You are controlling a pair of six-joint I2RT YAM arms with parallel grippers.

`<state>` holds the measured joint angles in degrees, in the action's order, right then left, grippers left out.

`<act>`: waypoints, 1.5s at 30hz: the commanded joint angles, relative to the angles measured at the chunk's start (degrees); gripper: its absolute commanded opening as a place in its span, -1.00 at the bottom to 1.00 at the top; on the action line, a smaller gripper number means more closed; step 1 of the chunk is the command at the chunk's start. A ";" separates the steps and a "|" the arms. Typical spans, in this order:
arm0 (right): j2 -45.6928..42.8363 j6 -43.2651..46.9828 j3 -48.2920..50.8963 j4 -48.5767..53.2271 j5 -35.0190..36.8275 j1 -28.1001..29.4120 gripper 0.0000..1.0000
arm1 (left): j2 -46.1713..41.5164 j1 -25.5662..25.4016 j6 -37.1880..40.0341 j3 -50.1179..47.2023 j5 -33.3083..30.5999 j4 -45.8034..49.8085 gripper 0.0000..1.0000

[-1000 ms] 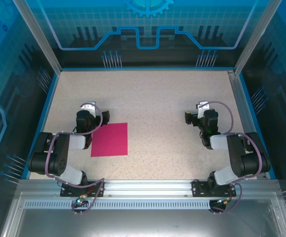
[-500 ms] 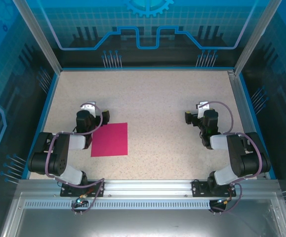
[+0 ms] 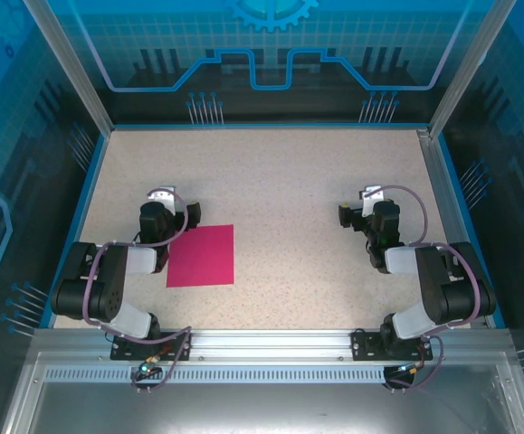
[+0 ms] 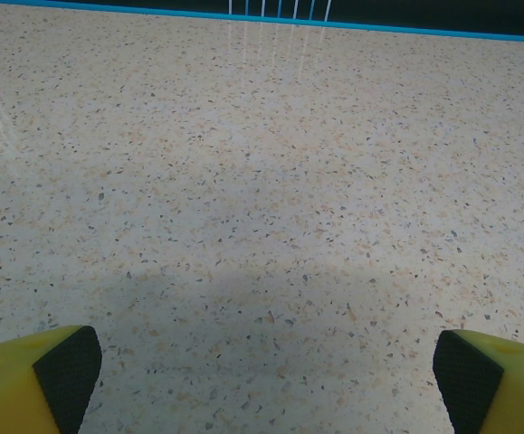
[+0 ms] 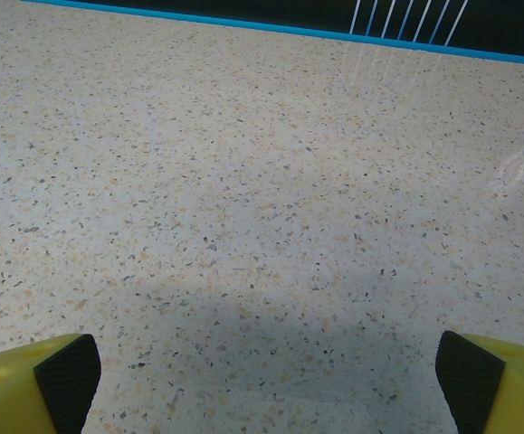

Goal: Fold a paper plane with a square sheet of paper (pick it up from the middle)
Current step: Move the square sheet of paper to the center of the table.

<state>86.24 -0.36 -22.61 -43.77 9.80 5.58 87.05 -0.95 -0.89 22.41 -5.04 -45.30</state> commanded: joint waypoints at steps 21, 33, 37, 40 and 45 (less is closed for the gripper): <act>-12.61 -3.25 -11.96 30.80 -5.36 1.11 0.99 | -3.55 -0.23 1.18 1.28 -0.51 2.40 0.97; -5.16 -24.50 -34.77 57.97 -21.85 19.60 0.99 | -27.04 -0.11 -16.70 12.77 -3.37 41.34 0.97; 4.35 -29.08 -40.87 57.89 -24.56 28.97 0.96 | -26.41 0.15 -25.79 18.88 -5.08 53.88 0.97; 12.74 -31.47 -46.76 57.76 -25.17 35.44 0.89 | -25.70 0.84 -25.51 20.99 0.17 56.54 0.97; 27.24 -32.97 -61.01 62.54 -23.35 44.66 0.70 | -27.07 1.30 -29.94 21.22 -1.26 62.80 0.97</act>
<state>108.81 -30.65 -77.47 14.17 -13.65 46.09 61.01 -0.45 -25.82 41.89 -5.74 8.86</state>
